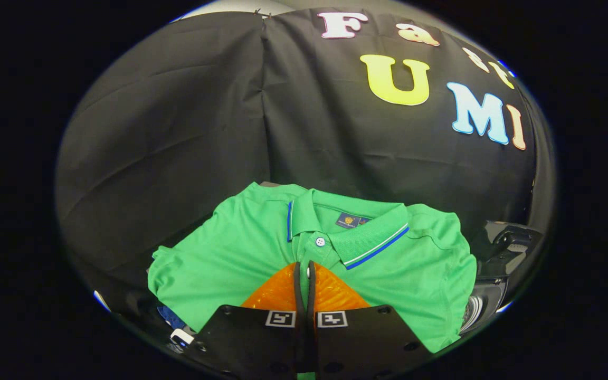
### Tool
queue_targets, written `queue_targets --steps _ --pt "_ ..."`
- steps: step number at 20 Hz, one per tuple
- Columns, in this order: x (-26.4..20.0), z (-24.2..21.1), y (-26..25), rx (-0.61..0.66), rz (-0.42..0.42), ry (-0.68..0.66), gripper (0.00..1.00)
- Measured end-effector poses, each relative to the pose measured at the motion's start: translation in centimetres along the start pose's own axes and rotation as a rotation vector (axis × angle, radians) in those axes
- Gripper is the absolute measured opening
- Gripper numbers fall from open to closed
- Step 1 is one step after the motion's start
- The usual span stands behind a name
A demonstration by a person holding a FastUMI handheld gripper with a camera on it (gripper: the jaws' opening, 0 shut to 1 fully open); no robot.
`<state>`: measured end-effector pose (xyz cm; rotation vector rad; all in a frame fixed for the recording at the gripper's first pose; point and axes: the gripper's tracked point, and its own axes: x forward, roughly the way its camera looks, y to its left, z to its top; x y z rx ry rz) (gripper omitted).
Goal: Put the clothes into the washing machine and then close the washing machine lid.
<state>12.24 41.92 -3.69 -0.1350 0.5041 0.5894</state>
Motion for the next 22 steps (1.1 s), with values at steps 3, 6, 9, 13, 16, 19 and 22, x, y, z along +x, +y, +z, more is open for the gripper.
queue_targets --steps 3,6,9,13,16,19,22 --pt "-1.2 1.2 -0.4 -0.011 0.006 -0.048 0.01" --pt "-2.4 2.2 -0.9 0.011 0.011 -0.085 0.01" --pt "-4.2 3.6 -1.7 0.008 0.012 -0.126 0.01" --pt "-6.1 4.8 -3.5 0.011 0.011 -0.160 0.01" --pt "-7.5 5.4 -5.5 0.019 -0.007 -0.186 0.01" --pt "-9.0 5.8 -8.1 0.041 -0.021 -0.200 0.01" --pt "-10.3 6.0 -10.4 0.056 -0.043 -0.215 0.01"
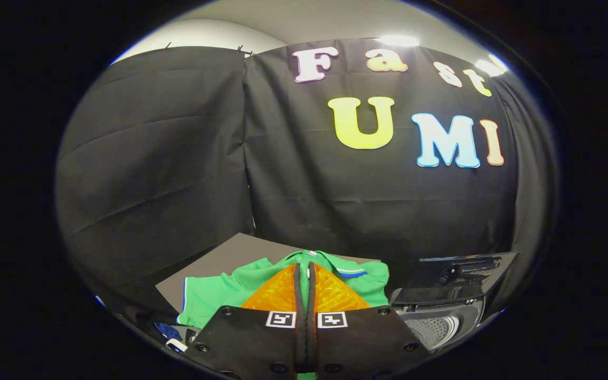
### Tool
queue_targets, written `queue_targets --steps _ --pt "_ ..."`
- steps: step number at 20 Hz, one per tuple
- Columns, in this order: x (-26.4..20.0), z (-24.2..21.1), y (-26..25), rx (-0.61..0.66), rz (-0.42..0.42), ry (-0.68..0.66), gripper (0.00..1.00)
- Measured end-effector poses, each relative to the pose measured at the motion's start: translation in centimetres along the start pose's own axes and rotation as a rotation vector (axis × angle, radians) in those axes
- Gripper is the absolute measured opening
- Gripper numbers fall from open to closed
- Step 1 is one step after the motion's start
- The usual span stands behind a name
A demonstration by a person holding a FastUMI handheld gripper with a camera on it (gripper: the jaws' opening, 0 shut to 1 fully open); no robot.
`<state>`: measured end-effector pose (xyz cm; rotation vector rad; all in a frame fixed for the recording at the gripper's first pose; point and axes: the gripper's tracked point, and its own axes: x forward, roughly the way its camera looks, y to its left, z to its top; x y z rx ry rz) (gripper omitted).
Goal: Put the clothes into the washing machine and then close the washing machine lid.
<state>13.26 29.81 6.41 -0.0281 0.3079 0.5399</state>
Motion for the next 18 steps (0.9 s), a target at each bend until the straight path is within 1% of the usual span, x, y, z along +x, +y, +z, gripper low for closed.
queue_targets --steps 18 --pt "-5.2 -0.3 -14.4 0.066 -0.157 -0.053 0.01"
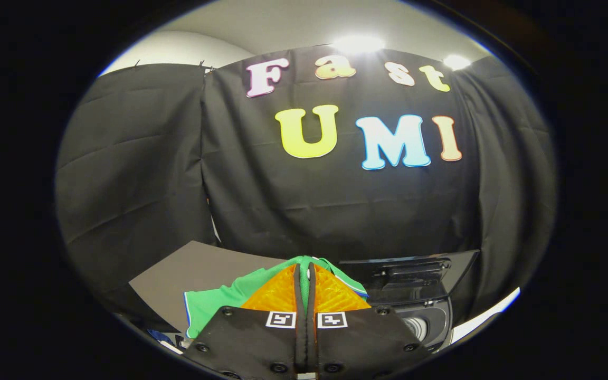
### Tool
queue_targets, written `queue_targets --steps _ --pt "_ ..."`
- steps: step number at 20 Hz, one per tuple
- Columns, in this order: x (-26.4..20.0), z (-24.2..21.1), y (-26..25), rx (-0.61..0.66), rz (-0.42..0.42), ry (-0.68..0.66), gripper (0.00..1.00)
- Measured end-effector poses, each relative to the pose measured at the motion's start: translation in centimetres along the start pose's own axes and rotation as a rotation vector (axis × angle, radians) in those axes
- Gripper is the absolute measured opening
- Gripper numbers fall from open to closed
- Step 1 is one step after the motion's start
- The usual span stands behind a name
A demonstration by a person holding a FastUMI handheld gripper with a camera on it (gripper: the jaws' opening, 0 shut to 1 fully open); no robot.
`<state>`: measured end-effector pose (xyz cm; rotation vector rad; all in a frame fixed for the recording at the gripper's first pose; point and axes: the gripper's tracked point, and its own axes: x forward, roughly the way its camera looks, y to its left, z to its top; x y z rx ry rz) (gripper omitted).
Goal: Put the clothes into the washing machine and then close the washing machine lid.
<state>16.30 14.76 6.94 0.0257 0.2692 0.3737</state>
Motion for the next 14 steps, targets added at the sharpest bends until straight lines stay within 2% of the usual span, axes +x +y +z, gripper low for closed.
queue_targets --steps 14 --pt "-0.8 -0.4 -10.9 0.026 -0.122 -0.026 0.01"
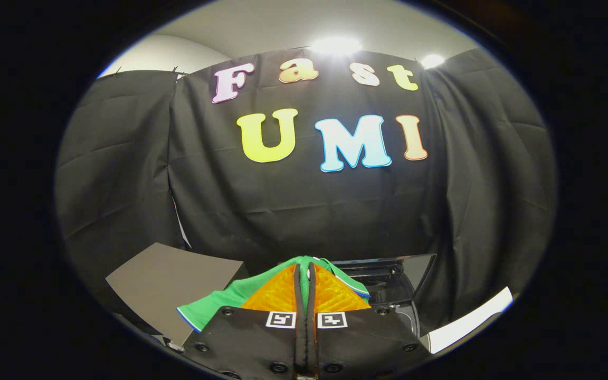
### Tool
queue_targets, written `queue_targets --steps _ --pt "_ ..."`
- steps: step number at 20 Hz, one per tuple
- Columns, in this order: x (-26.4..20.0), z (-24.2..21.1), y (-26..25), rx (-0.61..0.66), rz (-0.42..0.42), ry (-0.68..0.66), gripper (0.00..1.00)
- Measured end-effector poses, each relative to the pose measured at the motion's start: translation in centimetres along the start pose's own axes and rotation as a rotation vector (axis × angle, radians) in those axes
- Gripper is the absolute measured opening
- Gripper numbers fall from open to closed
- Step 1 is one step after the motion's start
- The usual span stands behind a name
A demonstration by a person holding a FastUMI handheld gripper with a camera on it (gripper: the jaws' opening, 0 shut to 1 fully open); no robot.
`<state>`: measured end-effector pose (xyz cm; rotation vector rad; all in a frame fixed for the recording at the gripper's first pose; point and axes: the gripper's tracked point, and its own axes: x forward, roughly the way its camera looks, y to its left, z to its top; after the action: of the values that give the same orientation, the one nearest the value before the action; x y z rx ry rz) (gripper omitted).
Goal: Put the clothes into the washing machine and then close the washing machine lid.
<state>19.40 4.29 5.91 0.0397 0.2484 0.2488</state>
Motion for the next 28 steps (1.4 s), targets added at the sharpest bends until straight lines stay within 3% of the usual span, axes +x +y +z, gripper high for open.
queue_targets --steps 6,14,28 --pt "1.5 -1.9 -3.4 -0.012 -0.023 0.025 0.01" --pt "4.0 -7.7 -7.4 -0.016 -0.048 0.106 0.01" --pt "5.5 -17.4 -9.0 -0.024 -0.064 0.275 0.01"
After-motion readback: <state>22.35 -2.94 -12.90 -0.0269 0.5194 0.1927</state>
